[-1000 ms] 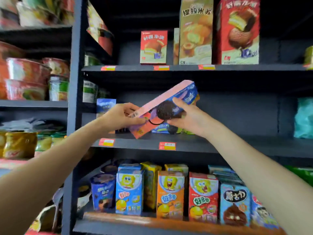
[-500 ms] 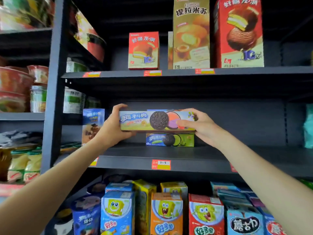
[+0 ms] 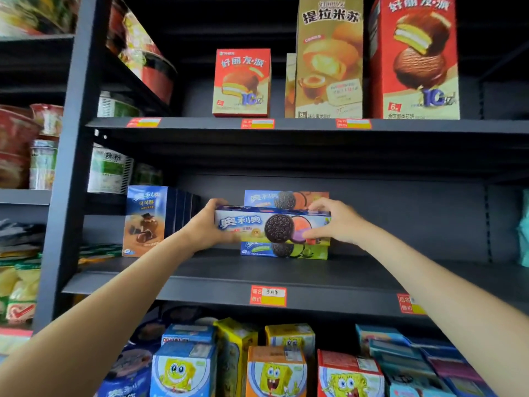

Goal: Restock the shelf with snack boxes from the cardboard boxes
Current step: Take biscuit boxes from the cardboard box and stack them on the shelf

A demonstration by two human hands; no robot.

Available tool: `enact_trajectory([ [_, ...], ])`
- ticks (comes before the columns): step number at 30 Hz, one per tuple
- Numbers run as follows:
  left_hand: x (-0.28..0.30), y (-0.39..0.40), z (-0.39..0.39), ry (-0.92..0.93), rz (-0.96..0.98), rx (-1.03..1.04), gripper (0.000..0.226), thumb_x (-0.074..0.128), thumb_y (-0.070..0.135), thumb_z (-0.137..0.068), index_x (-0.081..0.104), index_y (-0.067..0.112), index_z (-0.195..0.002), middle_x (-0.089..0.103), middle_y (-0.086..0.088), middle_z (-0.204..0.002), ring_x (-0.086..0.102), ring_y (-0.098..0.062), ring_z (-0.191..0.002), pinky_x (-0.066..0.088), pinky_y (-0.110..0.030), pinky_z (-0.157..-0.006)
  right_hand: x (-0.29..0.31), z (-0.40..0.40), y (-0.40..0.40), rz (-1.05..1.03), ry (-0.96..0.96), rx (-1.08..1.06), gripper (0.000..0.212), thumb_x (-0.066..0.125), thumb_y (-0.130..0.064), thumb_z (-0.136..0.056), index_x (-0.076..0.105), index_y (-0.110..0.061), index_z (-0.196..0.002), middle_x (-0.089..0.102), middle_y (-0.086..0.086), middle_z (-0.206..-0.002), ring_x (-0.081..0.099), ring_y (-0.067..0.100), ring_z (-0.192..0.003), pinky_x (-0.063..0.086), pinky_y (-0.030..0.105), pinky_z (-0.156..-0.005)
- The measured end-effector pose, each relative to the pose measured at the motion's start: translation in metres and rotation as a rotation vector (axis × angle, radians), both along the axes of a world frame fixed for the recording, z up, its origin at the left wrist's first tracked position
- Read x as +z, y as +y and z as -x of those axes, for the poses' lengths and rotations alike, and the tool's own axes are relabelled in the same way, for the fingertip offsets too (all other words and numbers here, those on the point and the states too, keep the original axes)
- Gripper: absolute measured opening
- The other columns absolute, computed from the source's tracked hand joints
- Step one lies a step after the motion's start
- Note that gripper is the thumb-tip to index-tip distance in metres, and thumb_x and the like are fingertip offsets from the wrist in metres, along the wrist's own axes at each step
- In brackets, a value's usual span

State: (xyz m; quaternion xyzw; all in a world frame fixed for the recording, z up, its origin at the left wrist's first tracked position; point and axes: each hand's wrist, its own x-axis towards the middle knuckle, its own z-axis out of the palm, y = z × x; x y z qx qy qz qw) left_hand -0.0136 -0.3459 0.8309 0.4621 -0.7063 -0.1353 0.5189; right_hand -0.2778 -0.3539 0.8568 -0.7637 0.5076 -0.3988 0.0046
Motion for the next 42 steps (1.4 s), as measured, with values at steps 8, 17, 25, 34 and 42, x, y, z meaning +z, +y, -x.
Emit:
enact_trajectory([
  [8,-0.001,0.003,0.004,-0.268,0.341,0.218,0.045,0.081,0.015,-0.066,0.043,0.006,-0.088,0.053,-0.006,-0.093,0.055,-0.026,-0.084,0.034,-0.031,-0.062,-0.010,0.006,-0.006,0.080,0.033,0.029,0.055,0.081,-0.009,-0.069,0.050,-0.018,-0.113,0.033,-0.001,-0.116,0.047,0.013,-0.102,0.042,0.016,-0.084],
  [17,-0.004,0.038,-0.010,-0.401,0.741,0.405,0.058,0.077,0.001,-0.068,0.053,0.002,-0.121,0.042,-0.018,-0.129,0.056,-0.033,-0.103,0.049,-0.042,-0.076,-0.013,0.004,0.008,-0.116,-0.411,0.404,0.054,0.077,0.001,-0.072,0.048,-0.025,-0.110,0.061,0.000,-0.113,0.064,0.007,-0.092,0.056,0.023,-0.072],
  [25,-0.014,0.033,-0.021,-0.489,0.721,0.379,0.068,0.076,-0.002,-0.065,0.045,0.009,-0.124,0.042,-0.015,-0.126,0.059,-0.033,-0.096,0.042,-0.027,-0.065,-0.015,-0.002,0.001,0.210,-0.313,0.217,0.066,0.086,-0.010,-0.062,0.043,-0.022,-0.110,0.061,-0.008,-0.103,0.058,0.010,-0.096,0.049,0.029,-0.085],
  [34,-0.005,0.021,-0.012,-0.574,0.544,0.230,0.085,0.058,0.077,-0.060,0.048,0.015,-0.119,0.055,0.004,-0.115,0.050,-0.021,-0.109,0.041,-0.035,-0.091,-0.004,0.008,0.016,0.364,-0.148,0.290,0.057,0.081,-0.001,-0.064,0.046,-0.021,-0.105,0.057,-0.006,-0.104,0.057,-0.002,-0.078,0.046,0.018,-0.067],
  [42,0.043,0.049,0.024,-0.340,0.273,-0.250,0.059,0.081,0.020,-0.069,0.053,0.021,-0.120,0.065,0.000,-0.112,0.060,0.000,-0.091,0.049,-0.012,-0.081,0.027,-0.024,0.062,0.825,0.326,0.337,0.065,0.065,0.008,-0.069,0.045,-0.014,-0.128,0.040,0.000,-0.137,0.046,0.012,-0.119,0.047,0.029,-0.087],
])
